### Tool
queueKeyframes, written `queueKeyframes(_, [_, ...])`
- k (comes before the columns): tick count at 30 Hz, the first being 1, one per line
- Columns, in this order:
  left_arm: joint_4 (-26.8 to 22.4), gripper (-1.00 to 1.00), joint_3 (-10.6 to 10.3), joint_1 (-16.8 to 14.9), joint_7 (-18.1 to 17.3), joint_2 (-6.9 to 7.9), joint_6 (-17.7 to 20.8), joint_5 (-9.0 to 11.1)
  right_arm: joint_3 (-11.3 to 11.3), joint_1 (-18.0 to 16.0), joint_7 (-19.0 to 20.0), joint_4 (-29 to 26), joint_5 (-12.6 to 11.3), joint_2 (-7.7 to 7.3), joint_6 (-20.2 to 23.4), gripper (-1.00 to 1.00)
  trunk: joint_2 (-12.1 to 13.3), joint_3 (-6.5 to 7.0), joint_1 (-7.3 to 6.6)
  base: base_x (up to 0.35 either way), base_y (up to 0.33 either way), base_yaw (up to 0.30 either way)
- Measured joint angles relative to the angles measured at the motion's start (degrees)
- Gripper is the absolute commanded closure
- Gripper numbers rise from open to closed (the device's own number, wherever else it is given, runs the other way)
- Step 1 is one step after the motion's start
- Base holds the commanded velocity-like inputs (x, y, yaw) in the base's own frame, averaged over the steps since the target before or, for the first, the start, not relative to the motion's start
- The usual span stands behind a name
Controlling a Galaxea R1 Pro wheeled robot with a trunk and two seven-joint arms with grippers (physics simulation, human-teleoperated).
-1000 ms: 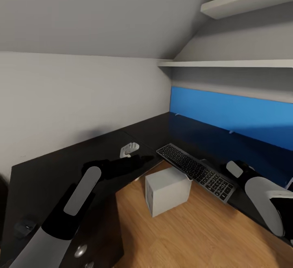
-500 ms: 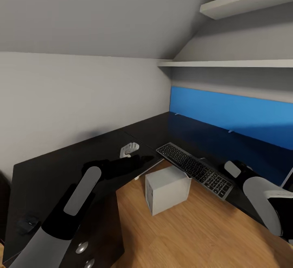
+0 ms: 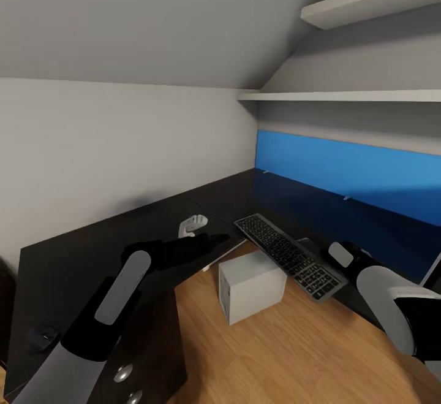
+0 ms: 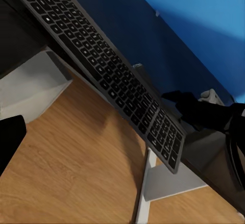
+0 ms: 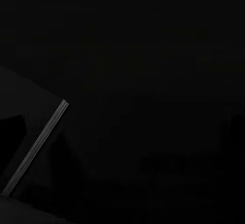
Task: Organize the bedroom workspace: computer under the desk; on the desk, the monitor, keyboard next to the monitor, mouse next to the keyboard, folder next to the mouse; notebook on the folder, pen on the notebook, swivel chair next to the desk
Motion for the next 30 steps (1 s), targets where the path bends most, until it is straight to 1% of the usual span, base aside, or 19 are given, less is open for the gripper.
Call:
queueKeyframes(12, [0.0,-1.0,0.0,0.0,0.0,0.03,0.0,0.01,0.07,0.0,-0.08,0.01,-0.02,0.09,0.04,-1.0,0.0,0.0,0.0,-0.002,0.0,0.0])
queueKeyframes(18, [0.0,-1.0,0.0,0.0,0.0,0.03,0.0,0.01,0.15,-0.01,-0.06,0.06,0.03,0.1,0.03,-1.0,0.0,0.0,0.01,-0.091,0.0,0.0])
queueKeyframes(30, [0.0,-1.0,0.0,0.0,0.0,0.03,0.0,0.01,0.25,-0.01,-0.08,0.09,0.14,0.18,0.04,-1.0,0.0,0.0,0.0,-0.011,0.0,0.0])
